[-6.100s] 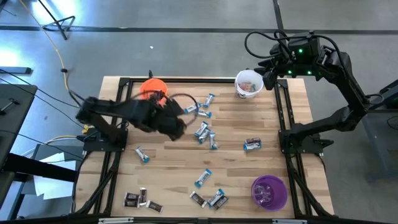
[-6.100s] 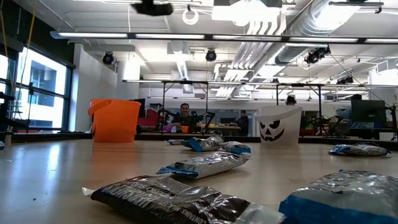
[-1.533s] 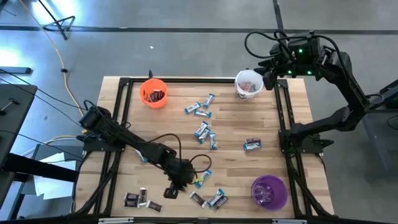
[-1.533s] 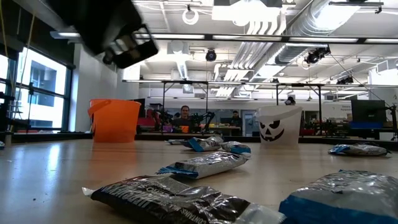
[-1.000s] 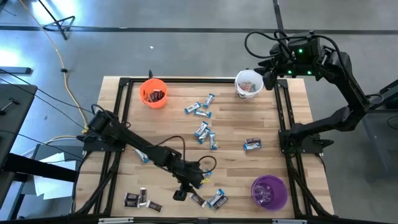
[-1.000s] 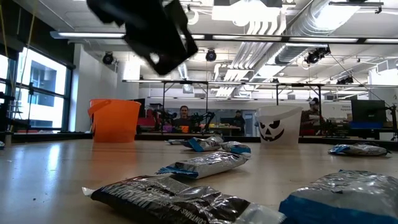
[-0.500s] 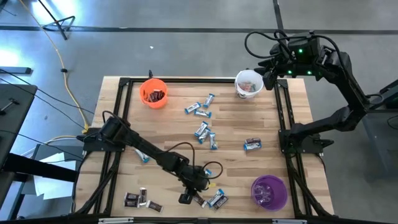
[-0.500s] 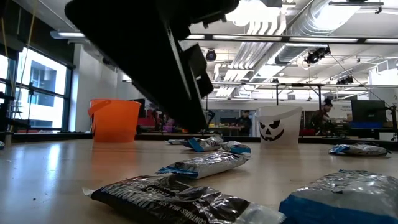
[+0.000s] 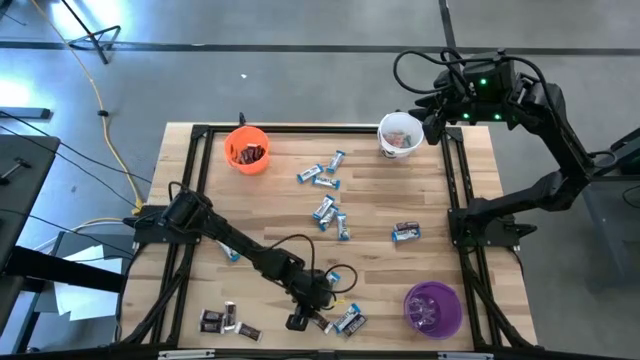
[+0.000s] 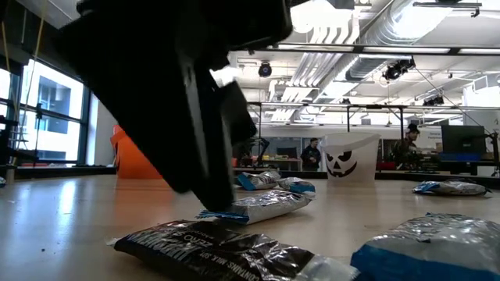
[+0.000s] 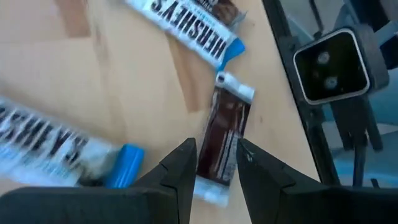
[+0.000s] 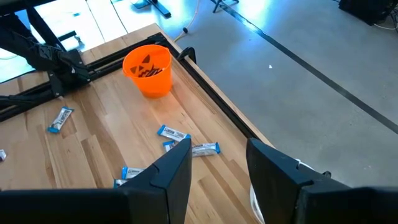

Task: Sort candy
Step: Put the brown chocolate into the orange bucket

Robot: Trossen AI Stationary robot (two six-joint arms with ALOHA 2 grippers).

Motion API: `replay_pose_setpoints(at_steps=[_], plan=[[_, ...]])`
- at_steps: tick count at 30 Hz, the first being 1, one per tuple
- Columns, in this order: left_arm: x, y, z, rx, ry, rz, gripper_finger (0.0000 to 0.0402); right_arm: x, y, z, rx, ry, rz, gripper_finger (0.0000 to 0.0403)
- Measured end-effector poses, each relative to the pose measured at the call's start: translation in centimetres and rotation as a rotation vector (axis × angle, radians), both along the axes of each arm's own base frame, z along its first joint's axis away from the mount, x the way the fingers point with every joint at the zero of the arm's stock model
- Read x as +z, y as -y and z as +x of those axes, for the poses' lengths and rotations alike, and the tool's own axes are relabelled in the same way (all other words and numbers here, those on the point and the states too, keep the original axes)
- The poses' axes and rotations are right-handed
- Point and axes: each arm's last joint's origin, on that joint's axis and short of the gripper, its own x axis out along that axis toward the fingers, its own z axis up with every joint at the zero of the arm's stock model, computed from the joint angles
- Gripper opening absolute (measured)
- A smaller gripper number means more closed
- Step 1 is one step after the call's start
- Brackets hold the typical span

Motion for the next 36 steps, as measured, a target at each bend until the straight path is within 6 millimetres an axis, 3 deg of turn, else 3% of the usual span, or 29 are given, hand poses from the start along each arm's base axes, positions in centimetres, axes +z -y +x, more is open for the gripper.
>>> replay_pose_setpoints(at_steps=[15, 25, 36], plan=[[-0.9, 0.6, -0.5, 0.009, -0.019, 0.061, 0.0102, 0.0, 0.0, 0.0, 0.0, 0.0, 0.0, 0.0149], [-2.9, 0.7, -0.3, 0.048, -0.063, 0.098, 0.0102, 0.0, 0.0, 0.0, 0.0, 0.0, 0.0, 0.0149], [-3.0, 0.5, -0.4, 0.101, -0.047, 0.162, 0.0095, 0.0, 0.0, 0.0, 0.0, 0.0, 0.0, 0.0149]])
